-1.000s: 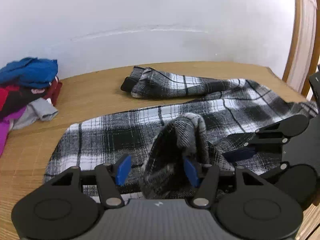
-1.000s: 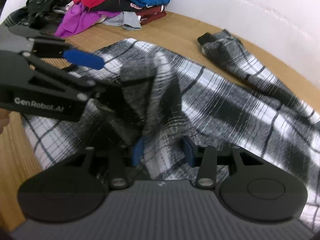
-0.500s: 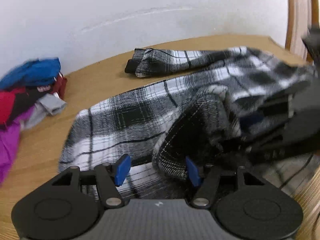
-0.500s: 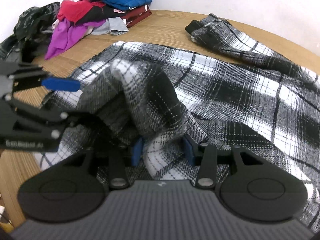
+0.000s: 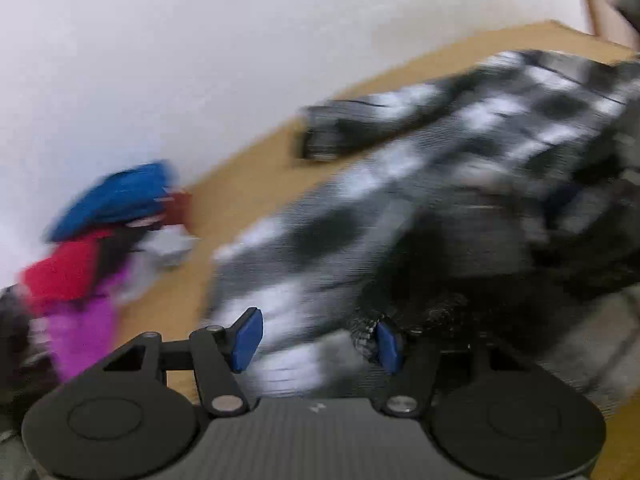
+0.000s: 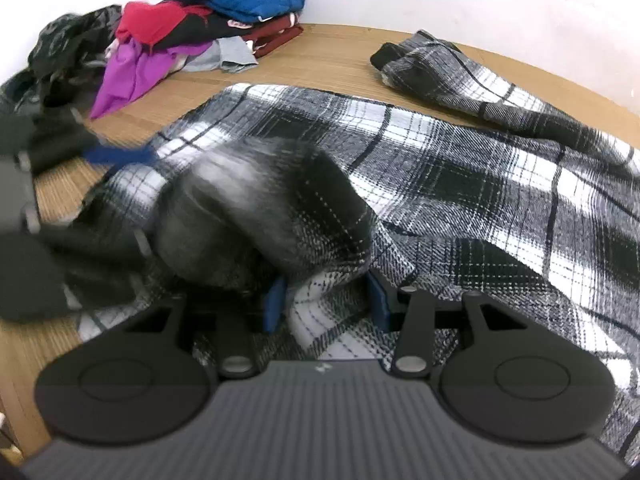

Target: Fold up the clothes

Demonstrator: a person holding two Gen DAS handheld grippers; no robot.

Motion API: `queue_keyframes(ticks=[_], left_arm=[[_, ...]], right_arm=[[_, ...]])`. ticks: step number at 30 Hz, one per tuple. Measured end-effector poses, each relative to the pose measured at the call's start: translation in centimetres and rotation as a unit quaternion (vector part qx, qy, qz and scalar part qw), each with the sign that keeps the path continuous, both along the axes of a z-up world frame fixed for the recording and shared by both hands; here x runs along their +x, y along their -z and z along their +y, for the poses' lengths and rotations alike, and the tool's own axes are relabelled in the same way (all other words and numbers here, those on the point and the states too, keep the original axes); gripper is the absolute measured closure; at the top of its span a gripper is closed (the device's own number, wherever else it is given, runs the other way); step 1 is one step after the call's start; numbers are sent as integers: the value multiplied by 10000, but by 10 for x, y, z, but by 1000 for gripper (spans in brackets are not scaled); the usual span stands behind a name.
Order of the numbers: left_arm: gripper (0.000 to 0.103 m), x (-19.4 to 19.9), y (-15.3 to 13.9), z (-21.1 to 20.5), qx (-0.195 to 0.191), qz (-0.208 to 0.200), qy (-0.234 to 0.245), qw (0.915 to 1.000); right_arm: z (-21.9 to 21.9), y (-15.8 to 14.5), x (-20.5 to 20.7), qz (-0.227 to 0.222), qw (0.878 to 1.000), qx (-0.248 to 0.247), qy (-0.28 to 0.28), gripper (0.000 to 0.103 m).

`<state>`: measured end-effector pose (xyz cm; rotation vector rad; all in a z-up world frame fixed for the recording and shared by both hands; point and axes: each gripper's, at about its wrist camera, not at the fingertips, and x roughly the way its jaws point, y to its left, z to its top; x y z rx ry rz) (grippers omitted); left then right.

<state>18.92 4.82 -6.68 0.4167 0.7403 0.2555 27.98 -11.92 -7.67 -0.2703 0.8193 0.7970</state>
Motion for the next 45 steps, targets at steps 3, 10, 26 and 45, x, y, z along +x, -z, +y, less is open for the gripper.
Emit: queue_keyframes(ticks=[3, 10, 26, 45], left_arm=[[23, -15, -23, 31, -783, -24, -44, 9969], [27, -22, -41, 59, -2385, 253, 51, 9708], [30, -33, -51, 75, -1704, 171, -281, 9848], [28, -49, -54, 87, -1957, 300, -20, 9802]], right_arm=[[-1, 1, -5, -99, 9998, -11, -162, 57], [11, -11, -39, -1100, 9871, -839, -809, 55], [78, -19, -91, -2754, 9147, -1669, -2444, 85], [69, -51, -107, 782, 9936, 687, -428, 59]])
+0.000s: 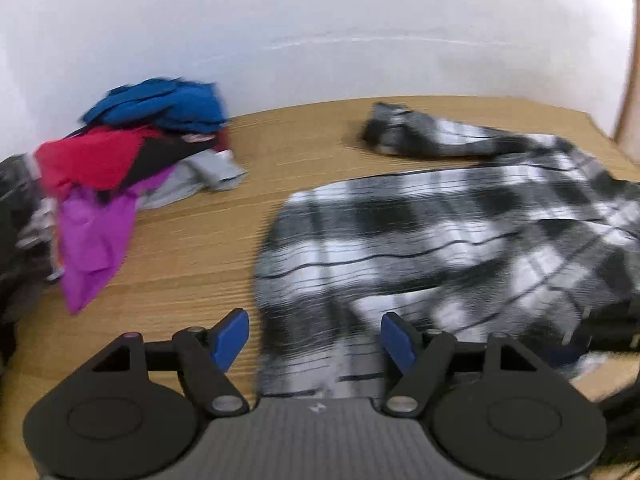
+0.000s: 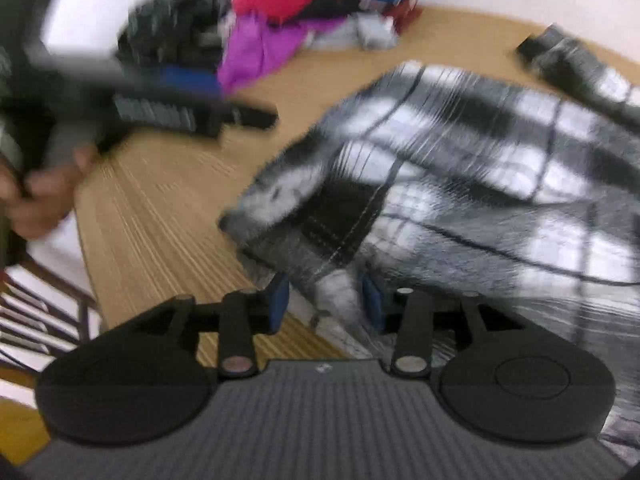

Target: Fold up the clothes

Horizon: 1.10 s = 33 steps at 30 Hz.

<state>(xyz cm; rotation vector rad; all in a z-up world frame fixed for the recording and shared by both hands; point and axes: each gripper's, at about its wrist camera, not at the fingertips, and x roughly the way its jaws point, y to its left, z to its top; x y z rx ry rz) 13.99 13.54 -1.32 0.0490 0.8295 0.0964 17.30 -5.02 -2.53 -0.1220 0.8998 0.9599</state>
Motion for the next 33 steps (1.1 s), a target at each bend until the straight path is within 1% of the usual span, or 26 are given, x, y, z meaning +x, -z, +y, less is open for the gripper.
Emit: queue_keyframes(ticks=[2, 3, 4, 5, 7, 8, 9, 10, 11, 12, 13, 15, 16, 17, 18, 19, 20, 21, 23, 25, 27, 29, 31, 32, 33], left_arm=[[27, 3, 2, -17, -229, -44, 410, 9989], [27, 6, 5, -30, -232, -20, 656, 9976], [27, 8, 10, -43, -87, -2, 826, 9965], [27, 12, 17, -57, 203, 1, 965, 9951], [27, 24, 39, -79, 959, 121, 1143, 9887], [27, 32, 52, -83, 1234, 284, 1160, 9851], [27, 38, 63, -84, 1374, 425, 1162, 9828], [27, 43, 72, -84, 1462, 545, 1161, 9809], [23, 47, 82, -84, 1551, 665, 1160, 9788], [23, 49, 83, -85, 1610, 734, 1162, 9773], [24, 46, 77, -84, 1653, 710, 1146, 9770], [23, 40, 61, -81, 1735, 599, 1098, 9769], [22, 39, 54, -77, 1701, 547, 1041, 9784], [18, 39, 47, -71, 1632, 498, 969, 9806], [15, 41, 42, -63, 1556, 490, 845, 9830], [15, 45, 42, -54, 1576, 520, 685, 9838], [16, 50, 47, -48, 1700, 570, 529, 9824], [17, 55, 52, -42, 1852, 625, 376, 9800], [19, 67, 69, -32, 1784, 995, 212, 9787], [18, 69, 82, -27, 1624, 1080, 112, 9807], [17, 68, 85, -27, 1567, 1188, 67, 9804], [17, 66, 85, -21, 1272, 1349, -101, 9826], [17, 62, 85, -17, 998, 1521, -267, 9830], [17, 59, 85, -16, 929, 1612, -323, 9820], [17, 55, 85, -19, 940, 1679, -343, 9807]], right_arm=[[-32, -9, -1, -168, 9980, 179, 576, 57], [-49, -11, 2, -233, 9953, 213, 915, 56], [-68, -12, 3, -268, 9909, 240, 1300, 56], [-92, -12, 6, -247, 9838, 269, 1757, 56], [-142, -7, 12, -160, 9636, 283, 2655, 56], [-164, 0, 18, -127, 9543, 147, 2983, 56], [-186, 7, 25, -102, 9445, -18, 3283, 56], [-202, 19, 36, -71, 9364, -390, 3488, 56], [-217, 30, 42, -2, 9297, -636, 3627, 57], [-232, 41, 47, 78, 9231, -833, 3753, 56], [-247, 53, 52, 157, 9159, -1029, 3878, 53], [-263, 48, 51, 425, 9128, -853, 3970, 53], [-266, 40, 49, 426, 9109, -797, 4026, 52], [-267, 30, 46, 264, 9117, -665, 4046, 51], [-270, 18, 42, 36, 9173, -465, 3955, 51], [-271, 9, 42, -171, 9246, -320, 3793, 49], [-269, 4, 47, -316, 9308, -294, 3629, 43], [-265, 4, 57, -442, 9368, -383, 3449, 42], [-255, 17, 79, -591, 9453, -728, 3125, 42], [-250, 40, 96, -396, 9511, -944, 2915, 42], [-247, 62, 108, -240, 9564, -1073, 2707, 43], [-250, 68, 107, -385, 9629, -1043, 2460, 42], [-256, 67, 106, -274, 9667, -1049, 2320, 42], [-257, 66, 106, -201, 9680, -1108, 2244, 43], [-258, 65, 106, -127, 9690, -1182, 2166, 43]])
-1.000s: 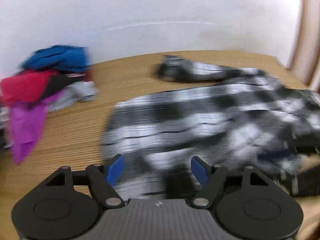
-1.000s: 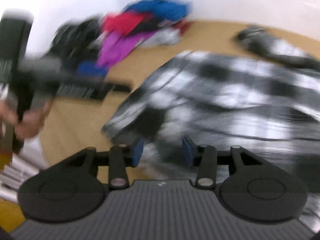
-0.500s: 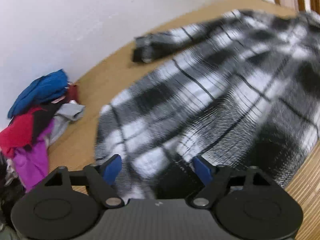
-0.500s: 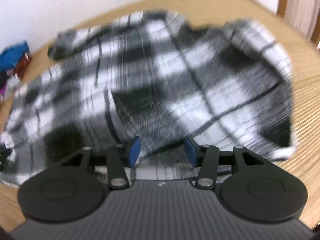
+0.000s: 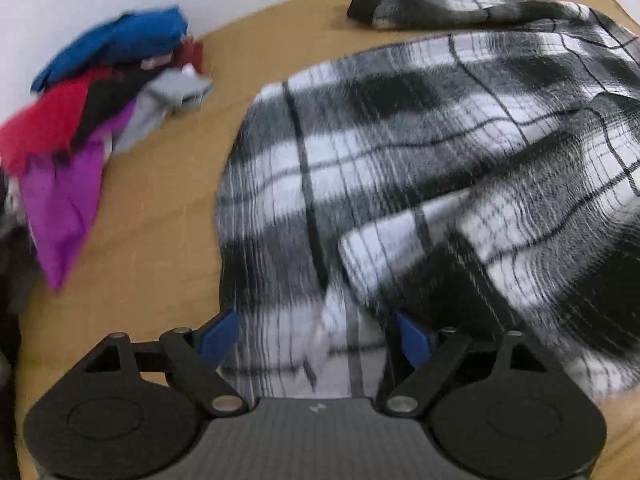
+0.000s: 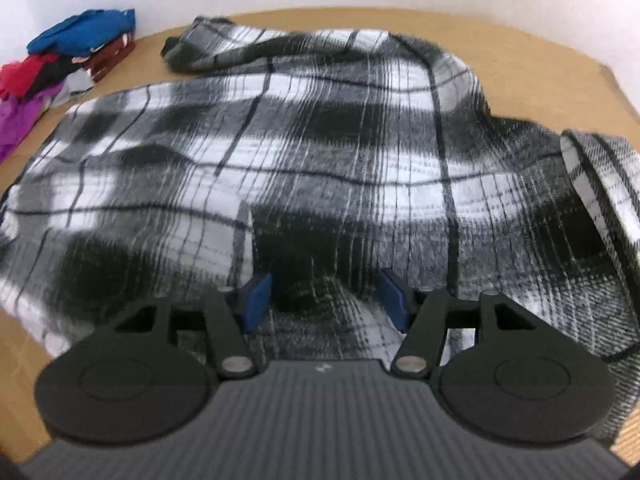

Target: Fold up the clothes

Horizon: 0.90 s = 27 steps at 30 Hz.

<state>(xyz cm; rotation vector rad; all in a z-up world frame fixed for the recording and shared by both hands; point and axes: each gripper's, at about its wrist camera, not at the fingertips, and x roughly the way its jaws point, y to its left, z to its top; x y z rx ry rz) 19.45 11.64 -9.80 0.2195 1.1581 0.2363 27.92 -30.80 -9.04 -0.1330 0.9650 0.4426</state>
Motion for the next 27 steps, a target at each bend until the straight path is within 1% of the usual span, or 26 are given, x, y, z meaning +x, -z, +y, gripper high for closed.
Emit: queue_keyframes(ticks=[2, 5, 7, 10, 11, 12, 13, 14, 15, 17, 20, 22, 24, 27], left_arm=[[17, -12, -2, -8, 95, 129, 14, 9999], [17, -31, -5, -15, 139, 340, -20, 9993], [17, -41, -8, -17, 134, 421, -65, 9990], [18, -47, -11, -18, 149, 494, -95, 9986], [22, -47, -13, -19, 184, 508, -45, 9985], [27, -45, -16, -21, 297, 497, 48, 9983], [28, -44, -21, -24, 473, 452, 160, 9977], [28, -41, -27, -26, 646, 366, 275, 9969], [26, -38, -34, -27, 810, 265, 390, 9956], [24, -19, -47, -24, 928, 99, 526, 9942], [22, 14, -66, -16, 1045, -142, 701, 9920], [19, 45, -71, -10, 1161, -200, 923, 9887], [19, 80, -67, -1, 1275, -167, 1119, 9854], [19, 130, -57, 13, 1248, -114, 1273, 9839]], right_arm=[[-2, -3, -5, 114, 9996, -133, -201, 42], [-15, -4, -24, 421, 9988, 34, -255, 42], [-20, -4, -38, 335, 9983, -105, -456, 43], [-28, -4, -48, 334, 9980, -91, -525, 42], [-31, -4, -48, 346, 9980, -17, -520, 42], [-34, -6, -46, 371, 9981, 58, -497, 42], [-35, -12, -42, 358, 9981, 155, -469, 42], [-37, -18, -38, 336, 9981, 259, -440, 41], [-40, -28, -32, 202, 9977, 429, -488, 42], [-46, -50, -18, -126, 9947, 805, -624, 41], [-46, -69, 26, -615, 9911, 889, -779, 41], [-37, -70, 69, -748, 9919, 657, -793, 41], [-20, -67, 113, -761, 9932, 414, -774, 41], [14, -62, 176, -785, 9933, 86, -841, 41]])
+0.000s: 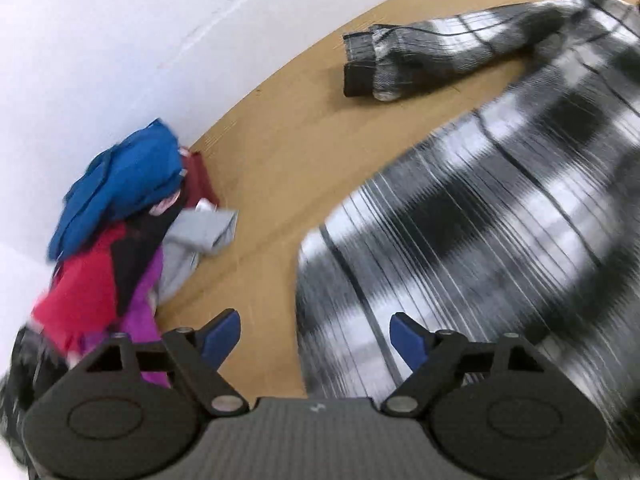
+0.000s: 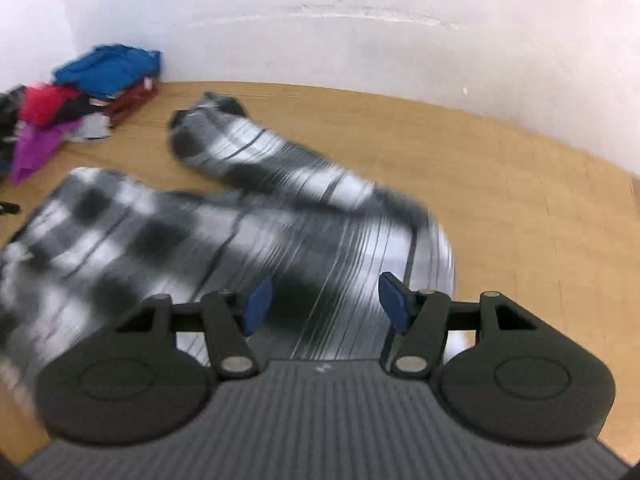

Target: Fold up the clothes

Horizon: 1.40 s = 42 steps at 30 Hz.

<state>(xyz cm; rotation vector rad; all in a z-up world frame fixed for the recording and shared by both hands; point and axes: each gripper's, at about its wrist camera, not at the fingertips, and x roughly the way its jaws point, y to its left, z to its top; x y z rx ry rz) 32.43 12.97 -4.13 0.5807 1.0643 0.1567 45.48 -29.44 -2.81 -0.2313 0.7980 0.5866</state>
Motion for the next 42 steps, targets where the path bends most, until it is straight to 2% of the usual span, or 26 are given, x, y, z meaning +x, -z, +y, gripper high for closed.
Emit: queue_keyframes(ticks=[5, 10, 13, 15, 17, 18, 22, 25, 28, 29, 30, 31, 32, 33, 34, 37, 42], left_arm=[[19, 59, 24, 18, -61, 197, 343, 9992], [19, 86, 46, 26, -405, 539, 751, 9949], [17, 91, 51, 30, -687, 539, 865, 9924], [18, 94, 51, 34, -973, 508, 846, 9903], [20, 96, 50, 37, -1371, 587, 827, 9854], [20, 95, 50, 36, -1486, 601, 872, 9832], [21, 91, 51, 31, -1571, 595, 1027, 9804], [15, 91, 53, 34, -1615, 561, 1018, 9800], [13, 92, 54, 40, -1755, 508, 850, 9795], [19, 89, 53, 39, -1820, 493, 846, 9784], [35, 86, 52, 38, -1900, 485, 861, 9768], [49, 83, 50, 38, -2066, 511, 874, 9732], [75, 81, 48, 35, -2263, 546, 869, 9686], [88, 78, 48, 32, -2344, 525, 870, 9668], [92, 75, 48, 28, -2304, 452, 878, 9681], [97, 70, 47, 27, -2199, 175, 690, 9729], [99, 44, 23, 36, -2238, -273, 388, 9735]], right_arm=[[66, 19, 73, 270, 9980, -390, -411, 41], [112, 49, 115, 504, 9945, -708, -577, 41], [125, 63, 130, 775, 9924, -704, -653, 41], [128, 67, 135, 853, 9918, -679, -672, 37], [125, 69, 141, 1016, 9912, -658, -544, 18], [124, 70, 144, 1104, 9907, -648, -471, 17], [115, 70, 152, 1443, 9883, -383, -329, 17], [113, 65, 155, 1493, 9877, -118, -455, 17], [131, 72, 155, 1230, 9898, -454, -560, 17], [139, 75, 153, 1123, 9901, -515, -673, 14], [146, 78, 149, 1015, 9901, -551, -803, 14], [152, 77, 146, 956, 9901, -516, -888, 20], [156, 76, 142, 910, 9901, -462, -960, 46], [160, 72, 137, 908, 9898, -389, -1025, 61], [162, 70, 132, 876, 9904, -390, -996, 84], [157, 61, 118, 465, 9936, -486, -905, 89], [98, 11, 106, -74, 9992, 351, -172, 91]])
